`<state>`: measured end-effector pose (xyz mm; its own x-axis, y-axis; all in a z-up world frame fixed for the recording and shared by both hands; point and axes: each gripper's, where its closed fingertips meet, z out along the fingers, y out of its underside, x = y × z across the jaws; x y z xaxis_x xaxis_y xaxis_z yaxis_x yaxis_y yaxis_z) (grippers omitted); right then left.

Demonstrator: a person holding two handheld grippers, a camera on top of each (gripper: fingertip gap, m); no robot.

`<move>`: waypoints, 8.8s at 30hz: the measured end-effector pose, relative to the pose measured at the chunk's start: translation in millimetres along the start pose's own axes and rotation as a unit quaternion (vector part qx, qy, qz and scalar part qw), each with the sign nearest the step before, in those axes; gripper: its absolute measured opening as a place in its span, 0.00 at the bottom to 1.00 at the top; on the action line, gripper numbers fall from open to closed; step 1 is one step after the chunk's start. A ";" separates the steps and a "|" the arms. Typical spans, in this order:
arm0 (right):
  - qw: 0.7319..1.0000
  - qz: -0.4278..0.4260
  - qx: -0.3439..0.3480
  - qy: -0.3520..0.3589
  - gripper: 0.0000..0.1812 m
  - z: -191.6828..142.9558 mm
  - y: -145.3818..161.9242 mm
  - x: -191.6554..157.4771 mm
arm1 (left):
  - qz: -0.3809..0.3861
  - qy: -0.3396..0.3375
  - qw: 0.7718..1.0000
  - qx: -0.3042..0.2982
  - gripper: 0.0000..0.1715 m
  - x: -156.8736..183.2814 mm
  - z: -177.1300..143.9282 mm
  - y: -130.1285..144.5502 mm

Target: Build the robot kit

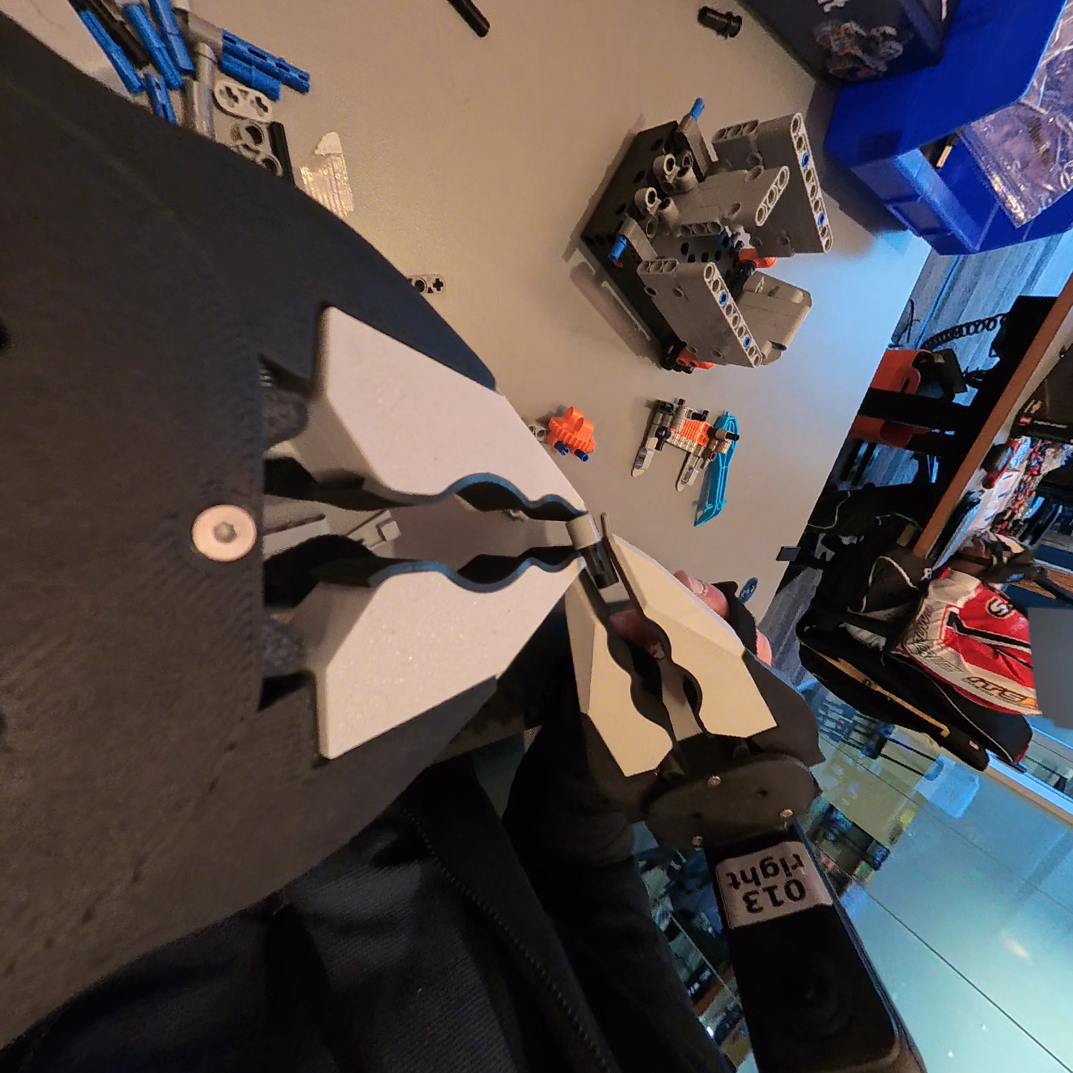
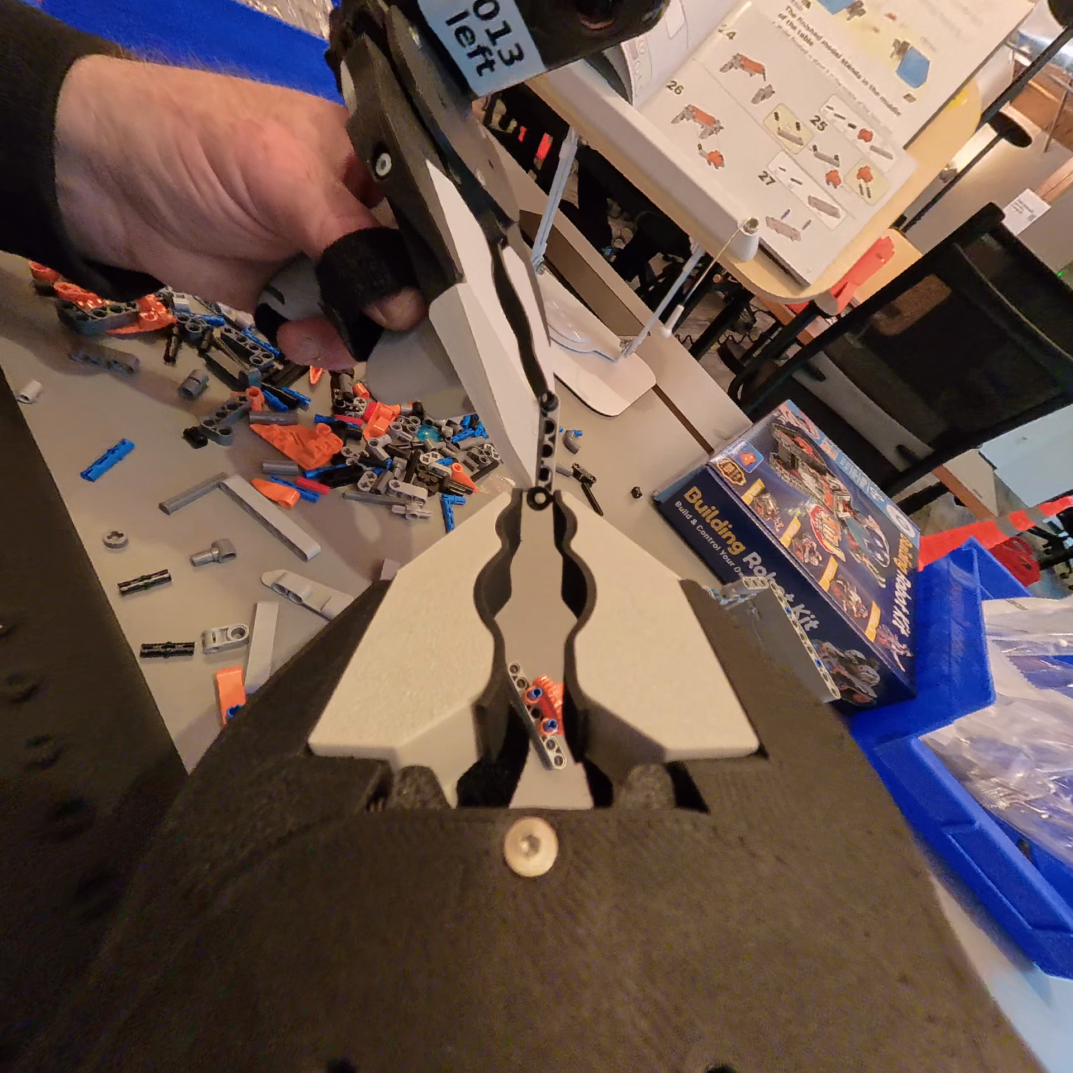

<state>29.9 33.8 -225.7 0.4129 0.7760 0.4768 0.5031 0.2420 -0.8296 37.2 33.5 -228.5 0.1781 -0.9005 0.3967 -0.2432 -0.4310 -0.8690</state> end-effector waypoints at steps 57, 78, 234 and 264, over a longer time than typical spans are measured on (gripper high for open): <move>0.992 -0.034 -0.121 0.033 0.03 20.1 22.9 0.2 | -0.033 -0.092 0.995 -0.013 0.03 -28.2 2.0 9.1; 0.941 0.290 0.046 -0.168 0.03 1.6 6.2 12.4 | -0.088 -0.079 0.992 0.039 0.03 -48.3 -33.7 -3.8; 0.949 0.234 -0.128 -0.169 0.03 -44.4 112.1 21.0 | 0.178 -0.125 0.940 -0.261 0.16 -48.6 89.8 72.2; 0.948 0.241 -0.115 -0.171 0.03 -43.1 116.0 22.9 | 0.166 -0.122 0.945 -0.253 0.12 -49.8 91.8 73.7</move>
<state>130.4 54.6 -298.5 0.3857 0.9176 -0.0963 0.4870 -0.2911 -0.8235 97.9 51.9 -339.5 0.2114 -0.9774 -0.0061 -0.7385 -0.1556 -0.6561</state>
